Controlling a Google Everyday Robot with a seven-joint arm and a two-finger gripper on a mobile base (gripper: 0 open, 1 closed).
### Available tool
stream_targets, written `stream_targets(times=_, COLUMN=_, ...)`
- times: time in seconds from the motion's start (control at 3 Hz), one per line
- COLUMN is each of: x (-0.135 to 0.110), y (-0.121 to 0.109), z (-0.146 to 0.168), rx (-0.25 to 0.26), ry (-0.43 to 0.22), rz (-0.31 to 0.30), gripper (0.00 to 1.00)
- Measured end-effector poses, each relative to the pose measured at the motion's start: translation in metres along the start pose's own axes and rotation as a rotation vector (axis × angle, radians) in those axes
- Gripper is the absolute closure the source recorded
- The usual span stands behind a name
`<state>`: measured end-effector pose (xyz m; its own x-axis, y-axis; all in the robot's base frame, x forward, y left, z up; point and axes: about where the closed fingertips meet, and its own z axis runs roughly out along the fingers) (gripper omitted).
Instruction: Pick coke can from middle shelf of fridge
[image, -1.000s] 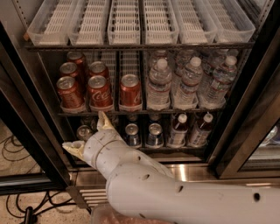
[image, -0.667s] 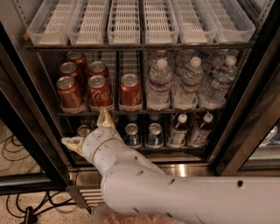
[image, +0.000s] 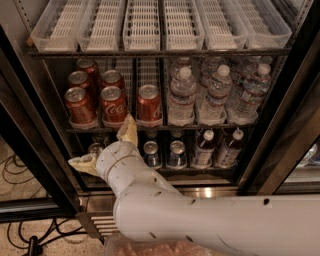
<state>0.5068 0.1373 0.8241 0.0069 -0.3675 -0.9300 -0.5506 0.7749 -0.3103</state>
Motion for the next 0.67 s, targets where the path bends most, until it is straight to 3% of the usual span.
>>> stream_targets(times=0.33, x=-0.0018, y=0.0017, z=-0.0048, rx=0.004, ry=-0.01, rz=0.025, gripper=0.21)
stream_targets(times=0.67, x=-0.0048, y=0.0022, z=0.0004, rx=0.019, ry=-0.048, rz=0.043, gripper=0.28)
